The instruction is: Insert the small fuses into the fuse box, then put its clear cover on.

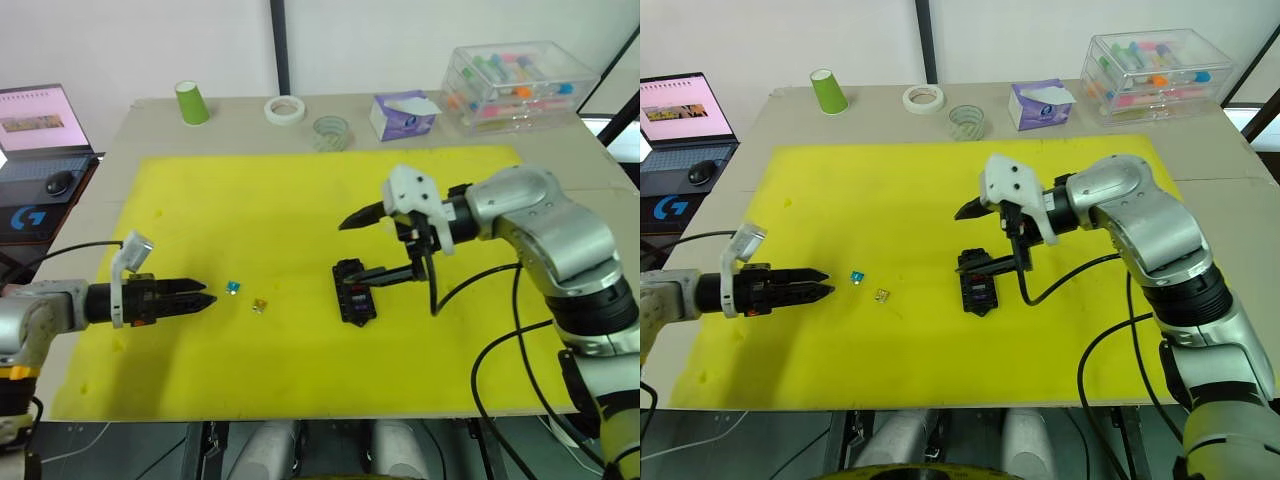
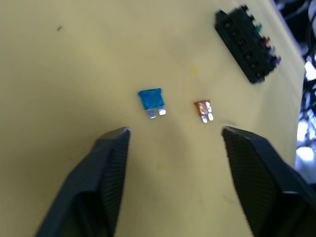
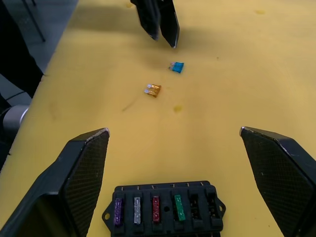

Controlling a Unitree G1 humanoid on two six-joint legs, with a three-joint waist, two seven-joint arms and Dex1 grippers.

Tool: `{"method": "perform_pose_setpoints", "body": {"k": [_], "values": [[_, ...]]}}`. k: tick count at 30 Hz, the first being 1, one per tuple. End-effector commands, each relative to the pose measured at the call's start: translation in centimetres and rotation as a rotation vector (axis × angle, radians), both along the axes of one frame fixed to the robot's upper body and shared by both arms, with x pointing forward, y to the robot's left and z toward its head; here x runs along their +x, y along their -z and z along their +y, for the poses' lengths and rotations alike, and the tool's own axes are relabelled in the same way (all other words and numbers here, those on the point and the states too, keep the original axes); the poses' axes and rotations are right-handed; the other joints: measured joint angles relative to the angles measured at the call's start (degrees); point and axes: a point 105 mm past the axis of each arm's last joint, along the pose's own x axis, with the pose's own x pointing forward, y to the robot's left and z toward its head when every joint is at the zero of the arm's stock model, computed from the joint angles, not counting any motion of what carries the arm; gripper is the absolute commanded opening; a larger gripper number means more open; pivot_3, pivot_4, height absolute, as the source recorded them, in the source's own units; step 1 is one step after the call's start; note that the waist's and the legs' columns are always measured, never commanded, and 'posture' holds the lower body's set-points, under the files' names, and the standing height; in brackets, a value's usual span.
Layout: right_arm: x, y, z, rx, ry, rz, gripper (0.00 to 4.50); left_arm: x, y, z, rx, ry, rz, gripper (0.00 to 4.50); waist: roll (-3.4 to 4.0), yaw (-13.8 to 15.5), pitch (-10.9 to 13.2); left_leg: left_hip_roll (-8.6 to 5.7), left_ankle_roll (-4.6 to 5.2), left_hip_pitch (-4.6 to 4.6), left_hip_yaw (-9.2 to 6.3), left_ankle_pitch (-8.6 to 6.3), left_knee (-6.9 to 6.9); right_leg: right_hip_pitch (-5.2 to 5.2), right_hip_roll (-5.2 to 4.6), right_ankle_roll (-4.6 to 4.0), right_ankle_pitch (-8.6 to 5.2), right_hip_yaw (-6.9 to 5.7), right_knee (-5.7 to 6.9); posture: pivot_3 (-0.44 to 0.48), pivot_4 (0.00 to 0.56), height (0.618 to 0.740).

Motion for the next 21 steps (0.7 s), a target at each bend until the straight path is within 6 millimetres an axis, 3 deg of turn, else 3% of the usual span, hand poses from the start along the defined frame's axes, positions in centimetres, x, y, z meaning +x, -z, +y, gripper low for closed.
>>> {"method": "perform_pose_setpoints", "body": {"k": [1, 13, 21], "values": [[-0.3, -1.2, 0.6, 0.007, -0.028, -0.071, 4.5, 0.1, 1.0, -0.3, -0.011, -0.015, 0.14, 2.83, -0.04, -0.02, -0.02, 0.0, 0.0, 0.0, 0.0, 0.0, 0.0, 0.0, 0.0, 0.0, 0.0, 0.0, 0.0, 0.0, 0.15, 0.74], [-0.3, -0.8, 0.5, 0.004, -0.001, -0.074, 4.5, 2.0, 2.5, -1.5, -0.127, -0.062, 0.243, 2.83, -0.01, 0.83, -0.1, -0.15, 0.0, 0.03, -0.12, 0.03, 0.09, 0.15, -0.01, 0.01, 0.0, -0.01, 0.03, 0.0, 0.15, 0.74], [-0.3, -0.7, 0.7, 0.005, 0.005, -0.076, 4.5, 2.5, 2.0, -3.4, -0.156, 0.009, 0.23, 2.83, 0.0, 1.06, -0.11, -0.2, -0.03, 0.04, -0.26, 0.06, 0.1, 0.25, -0.02, 0.0, 0.0, -0.01, 0.03, 0.0, 0.15, 0.74]]}}
